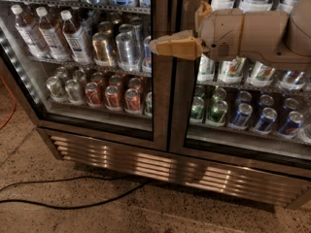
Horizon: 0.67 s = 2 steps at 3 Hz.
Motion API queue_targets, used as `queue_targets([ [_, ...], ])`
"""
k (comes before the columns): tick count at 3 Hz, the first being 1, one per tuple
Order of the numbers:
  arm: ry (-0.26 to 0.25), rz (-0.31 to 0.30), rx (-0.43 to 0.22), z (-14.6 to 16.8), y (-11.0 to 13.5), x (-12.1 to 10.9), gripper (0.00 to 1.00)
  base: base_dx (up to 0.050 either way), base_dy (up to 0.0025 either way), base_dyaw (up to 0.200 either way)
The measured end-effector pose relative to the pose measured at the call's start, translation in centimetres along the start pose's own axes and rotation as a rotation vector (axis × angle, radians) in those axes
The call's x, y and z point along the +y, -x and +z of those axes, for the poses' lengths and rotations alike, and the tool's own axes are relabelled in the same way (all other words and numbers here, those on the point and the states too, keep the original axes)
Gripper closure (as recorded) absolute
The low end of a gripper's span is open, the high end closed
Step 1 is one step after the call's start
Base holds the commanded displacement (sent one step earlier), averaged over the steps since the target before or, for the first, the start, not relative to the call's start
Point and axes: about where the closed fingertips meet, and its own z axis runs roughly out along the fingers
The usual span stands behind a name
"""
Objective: Open right fridge door
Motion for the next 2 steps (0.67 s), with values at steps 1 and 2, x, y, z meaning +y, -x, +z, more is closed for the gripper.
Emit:
queue_targets([
  [1, 0.000, 0.000, 0.000, 0.00, 0.00, 0.00, 0.66, 0.000, 0.00000, 0.000],
  [2, 0.000, 0.000, 0.000, 0.01, 0.00, 0.00, 0.89, 0.000, 0.00000, 0.000],
])
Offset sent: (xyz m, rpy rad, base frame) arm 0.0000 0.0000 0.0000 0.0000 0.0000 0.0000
